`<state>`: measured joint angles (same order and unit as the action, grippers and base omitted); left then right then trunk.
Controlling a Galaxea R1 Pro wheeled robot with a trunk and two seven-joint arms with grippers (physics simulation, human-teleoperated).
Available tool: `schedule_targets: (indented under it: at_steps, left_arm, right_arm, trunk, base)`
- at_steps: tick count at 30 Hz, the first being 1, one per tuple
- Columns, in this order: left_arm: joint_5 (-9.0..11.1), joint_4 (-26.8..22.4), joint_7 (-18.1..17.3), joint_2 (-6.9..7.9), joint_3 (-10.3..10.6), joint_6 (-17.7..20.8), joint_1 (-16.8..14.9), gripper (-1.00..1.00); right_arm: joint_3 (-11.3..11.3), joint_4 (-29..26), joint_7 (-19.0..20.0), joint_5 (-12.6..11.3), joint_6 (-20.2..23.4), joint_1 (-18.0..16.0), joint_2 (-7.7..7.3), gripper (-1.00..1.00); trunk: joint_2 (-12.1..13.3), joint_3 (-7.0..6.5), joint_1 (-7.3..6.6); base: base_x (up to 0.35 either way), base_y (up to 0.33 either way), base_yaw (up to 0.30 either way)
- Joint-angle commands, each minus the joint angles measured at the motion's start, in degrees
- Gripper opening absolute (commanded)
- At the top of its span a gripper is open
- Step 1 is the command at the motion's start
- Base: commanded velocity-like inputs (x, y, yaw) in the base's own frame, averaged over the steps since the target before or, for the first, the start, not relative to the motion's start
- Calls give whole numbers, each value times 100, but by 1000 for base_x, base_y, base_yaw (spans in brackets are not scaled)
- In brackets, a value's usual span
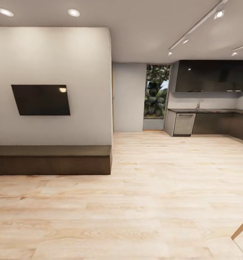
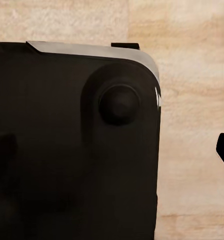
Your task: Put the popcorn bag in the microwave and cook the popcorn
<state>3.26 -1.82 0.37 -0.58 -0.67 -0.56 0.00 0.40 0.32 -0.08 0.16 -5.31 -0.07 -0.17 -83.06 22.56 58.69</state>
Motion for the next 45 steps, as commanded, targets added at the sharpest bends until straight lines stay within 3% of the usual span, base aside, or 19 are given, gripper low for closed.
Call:
schedule_targets:
  at_steps: [1,10,35,45]
  left_arm:
    - [34,-3,3,-1,-4,-6,0,100]
    - [34,-3,6,5,-4,-8,0,100]
    - [39,-10,7,-3,-4,-15,0,100]
    - [42,-8,7,-2,-5,-8,0,100]
  right_arm:
    - [4,4,-1,2,-22,-2,0,100]
    - [4,4,-1,2,-23,-2,2,100]
    - [4,4,-1,2,-23,-2,15,100]
    - [13,4,-1,10,-22,-2,0,100]
  trunk:
    - [-2,5,4]
    - [-2,5,4]
    - [-2,5,4]
    - [-2,5,4]
  base:
    - [323,0,-245]
    - [297,0,-245]
    - [6,0,-245]
    - [39,0,-15]
